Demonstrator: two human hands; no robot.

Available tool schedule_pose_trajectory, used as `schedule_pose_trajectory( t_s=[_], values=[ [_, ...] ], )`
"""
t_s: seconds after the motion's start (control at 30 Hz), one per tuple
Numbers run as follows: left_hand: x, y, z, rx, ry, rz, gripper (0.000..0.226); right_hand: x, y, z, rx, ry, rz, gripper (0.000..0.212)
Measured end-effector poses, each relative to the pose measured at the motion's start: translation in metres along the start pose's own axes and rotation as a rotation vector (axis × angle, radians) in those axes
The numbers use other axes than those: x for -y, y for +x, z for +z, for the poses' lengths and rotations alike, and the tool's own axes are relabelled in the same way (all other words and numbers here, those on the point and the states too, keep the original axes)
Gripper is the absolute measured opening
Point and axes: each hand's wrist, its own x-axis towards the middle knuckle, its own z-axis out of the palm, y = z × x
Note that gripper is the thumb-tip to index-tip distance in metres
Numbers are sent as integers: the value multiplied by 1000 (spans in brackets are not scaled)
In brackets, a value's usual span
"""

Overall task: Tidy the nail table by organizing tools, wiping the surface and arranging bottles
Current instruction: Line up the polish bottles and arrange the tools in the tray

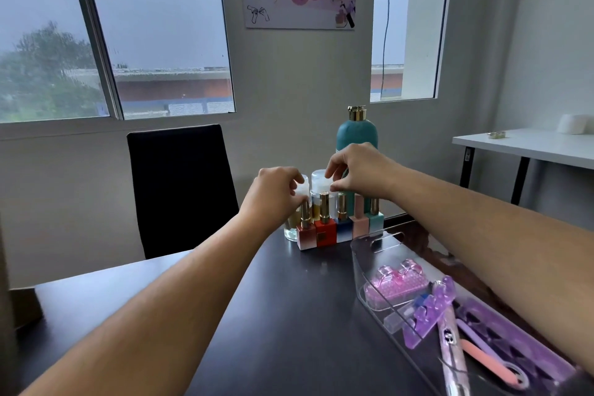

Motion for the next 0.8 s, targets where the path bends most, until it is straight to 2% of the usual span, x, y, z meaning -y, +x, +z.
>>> schedule_pose_trajectory(
  t_s=[0.23, 0.33, 0.43, 0.53, 0.6, 0.7, 0.8],
  values=[
    [-40, -47, -24, -32, -168, 58, 14, -17, -71, -39, -142, 79, 91, 14],
    [-55, -88, -12, 79, -276, 64, 26, -32, -109, -46, -135, 38, 189, 14],
    [-64, -124, 4, 235, -303, 0, 47, -43, -141, -47, -77, -19, 368, 32],
    [-72, -144, 14, 338, -368, -108, 58, -46, -162, -46, 38, -65, 547, 49],
    [-80, -151, 18, 384, -396, -134, 60, -44, -170, -45, 74, -56, 624, 44],
    [-87, -159, 20, 395, -398, -115, 53, -38, -178, -43, 65, -18, 651, 22],
    [-85, -165, 14, 380, -429, -102, 46, -29, -182, -41, 52, 2, 629, 20]
  ],
)
